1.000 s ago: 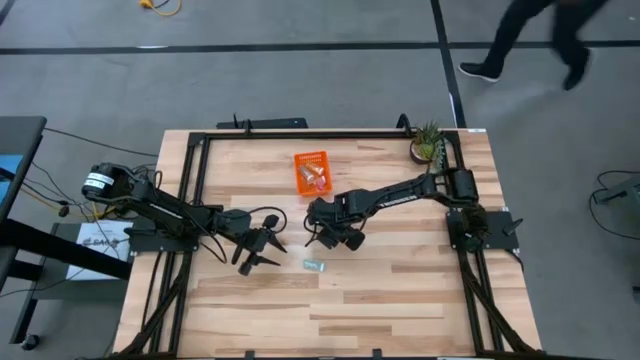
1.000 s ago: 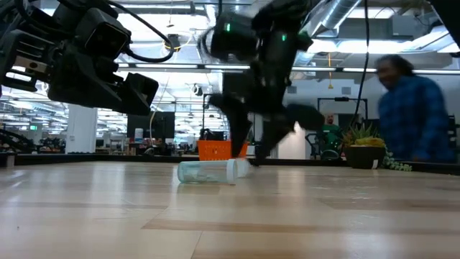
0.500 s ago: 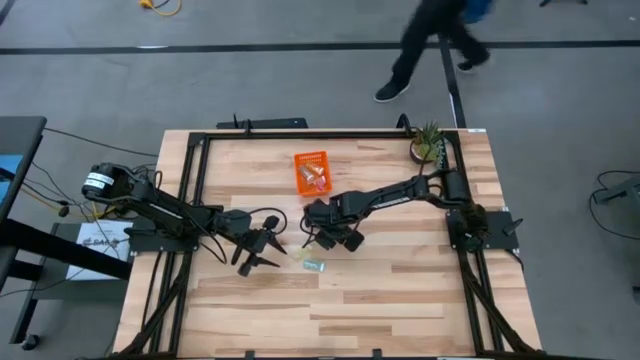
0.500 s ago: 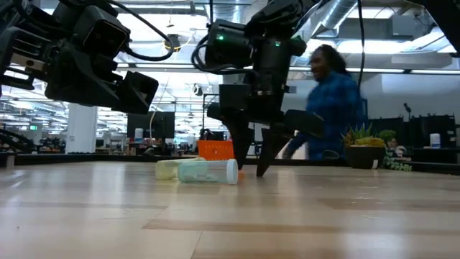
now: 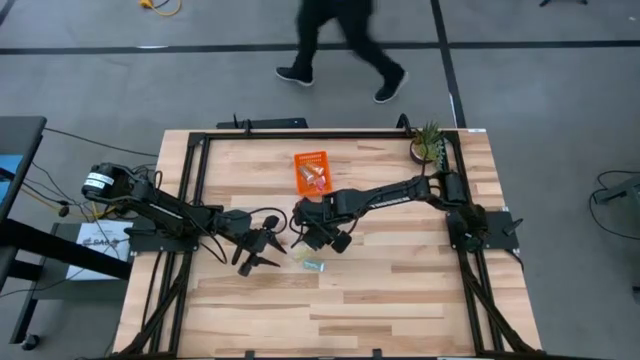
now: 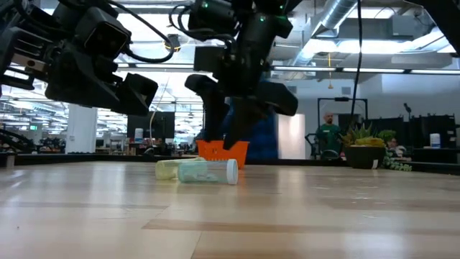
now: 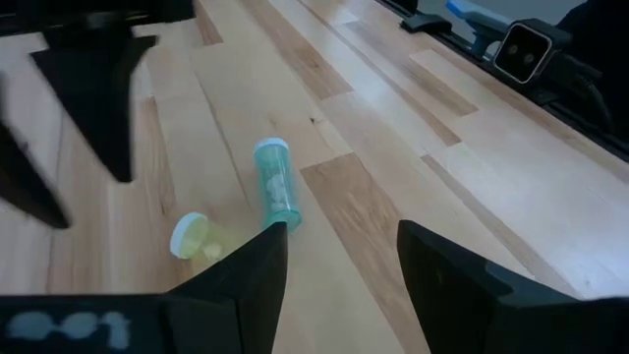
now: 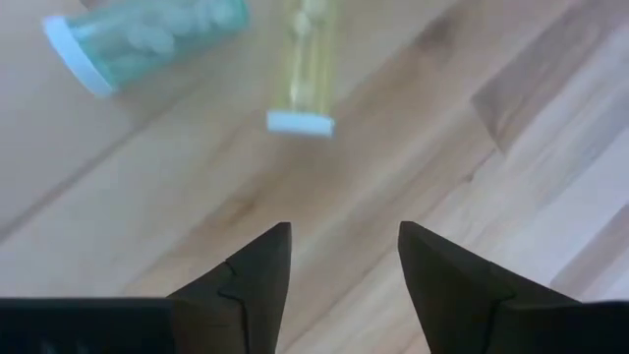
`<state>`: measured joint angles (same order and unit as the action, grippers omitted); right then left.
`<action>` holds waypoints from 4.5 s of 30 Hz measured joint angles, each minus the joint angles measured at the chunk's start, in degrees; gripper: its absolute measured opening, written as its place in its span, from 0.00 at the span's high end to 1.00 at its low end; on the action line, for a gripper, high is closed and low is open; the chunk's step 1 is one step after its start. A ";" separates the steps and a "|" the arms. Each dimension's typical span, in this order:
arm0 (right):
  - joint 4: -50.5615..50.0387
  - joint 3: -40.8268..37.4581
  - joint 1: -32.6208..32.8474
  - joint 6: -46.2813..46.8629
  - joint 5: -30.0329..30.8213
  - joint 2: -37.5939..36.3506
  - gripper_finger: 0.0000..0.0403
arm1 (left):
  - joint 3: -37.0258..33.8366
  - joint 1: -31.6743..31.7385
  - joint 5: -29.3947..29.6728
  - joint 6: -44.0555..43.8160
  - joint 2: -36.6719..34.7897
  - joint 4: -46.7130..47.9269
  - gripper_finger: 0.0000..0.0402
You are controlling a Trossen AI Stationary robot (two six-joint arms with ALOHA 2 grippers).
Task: Pick and place pill bottles into a basket
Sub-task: Put the yellow pill bottle into the orange bin
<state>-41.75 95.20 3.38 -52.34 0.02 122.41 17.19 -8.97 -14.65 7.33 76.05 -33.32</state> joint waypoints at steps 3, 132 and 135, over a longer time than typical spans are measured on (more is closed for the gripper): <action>0.43 0.00 1.00 -0.18 -0.19 -0.03 0.55 | 0.00 0.02 0.39 -0.02 0.02 0.26 0.54; 3.94 0.81 -18.54 -0.22 13.46 -2.82 0.72 | -0.02 0.04 7.98 2.82 -14.34 16.78 0.54; 4.78 0.81 -18.58 -0.20 12.87 -2.82 0.72 | -0.02 0.04 7.98 2.82 -14.34 16.70 0.54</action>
<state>-36.97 96.01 -15.20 -52.53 12.89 119.59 17.17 -8.93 -6.68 10.15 61.71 -16.62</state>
